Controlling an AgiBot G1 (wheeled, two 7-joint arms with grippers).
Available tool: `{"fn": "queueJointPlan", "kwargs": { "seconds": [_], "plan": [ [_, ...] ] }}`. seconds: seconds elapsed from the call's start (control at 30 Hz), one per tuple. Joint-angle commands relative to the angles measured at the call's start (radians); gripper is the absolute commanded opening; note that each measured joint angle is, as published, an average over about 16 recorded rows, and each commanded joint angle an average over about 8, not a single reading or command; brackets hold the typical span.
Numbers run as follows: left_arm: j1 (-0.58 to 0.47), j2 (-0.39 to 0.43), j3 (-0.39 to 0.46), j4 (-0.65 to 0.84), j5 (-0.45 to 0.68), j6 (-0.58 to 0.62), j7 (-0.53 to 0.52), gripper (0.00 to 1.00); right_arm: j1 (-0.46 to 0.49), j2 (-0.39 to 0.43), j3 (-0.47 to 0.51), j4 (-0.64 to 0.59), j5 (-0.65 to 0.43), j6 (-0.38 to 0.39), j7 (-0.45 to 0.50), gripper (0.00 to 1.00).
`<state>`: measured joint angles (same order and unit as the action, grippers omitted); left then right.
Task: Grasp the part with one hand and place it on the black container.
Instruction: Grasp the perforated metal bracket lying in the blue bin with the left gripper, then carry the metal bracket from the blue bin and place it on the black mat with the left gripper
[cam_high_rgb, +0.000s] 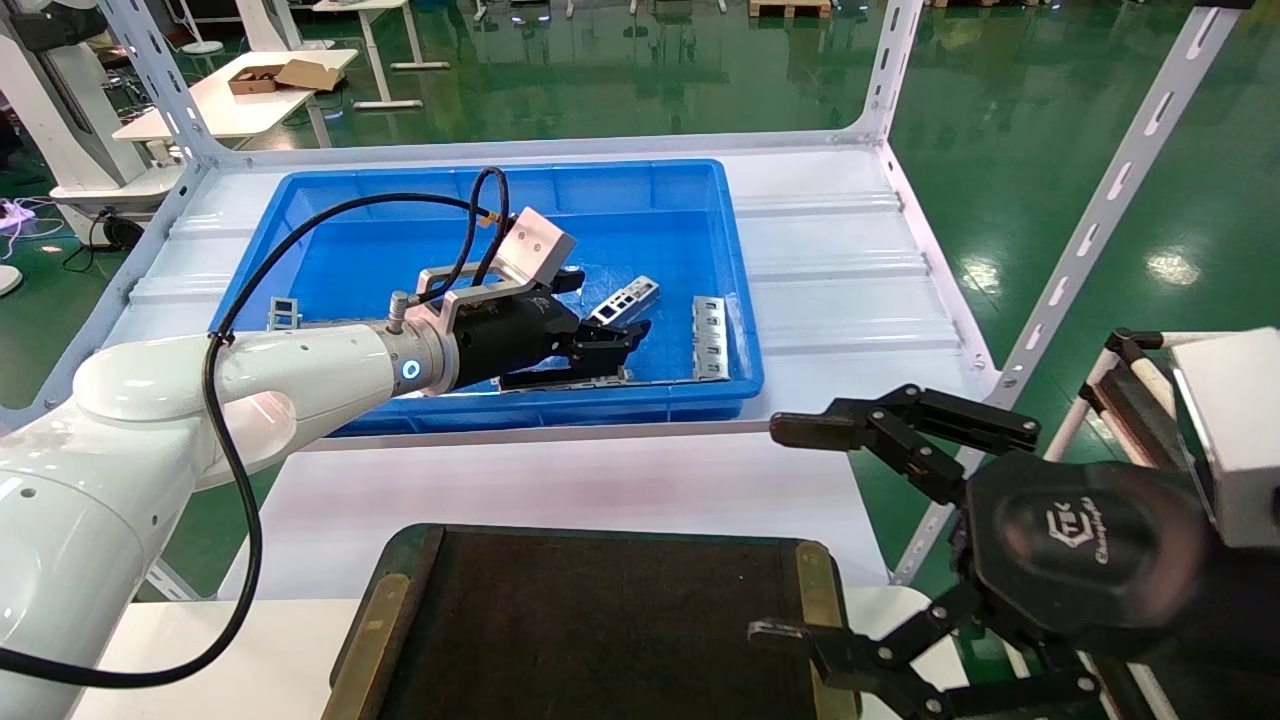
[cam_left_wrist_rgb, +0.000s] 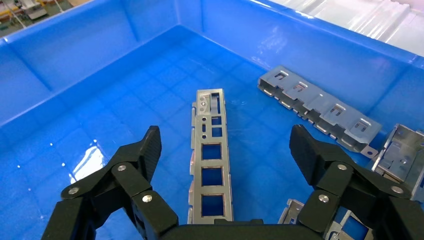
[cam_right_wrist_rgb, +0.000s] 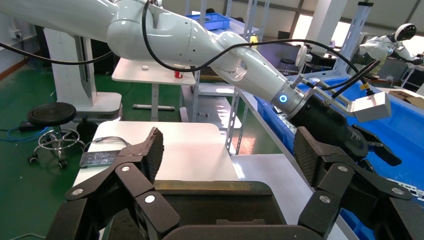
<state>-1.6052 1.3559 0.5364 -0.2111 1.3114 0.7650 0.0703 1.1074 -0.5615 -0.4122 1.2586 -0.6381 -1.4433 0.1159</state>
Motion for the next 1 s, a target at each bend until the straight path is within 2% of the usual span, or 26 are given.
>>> {"fn": "queueJointPlan", "kwargs": {
  "seconds": [0.03, 1.0],
  "plan": [
    [-0.002, 0.004, 0.003, 0.016, -0.008, -0.005, 0.006, 0.0, 0.0, 0.0, 0.0, 0.0, 0.0, 0.0, 0.0, 0.0],
    [0.023, 0.004, 0.114, 0.015, -0.098, -0.067, -0.038, 0.0, 0.0, 0.0, 0.0, 0.0, 0.0, 0.0, 0.0, 0.0]
  ]
}}
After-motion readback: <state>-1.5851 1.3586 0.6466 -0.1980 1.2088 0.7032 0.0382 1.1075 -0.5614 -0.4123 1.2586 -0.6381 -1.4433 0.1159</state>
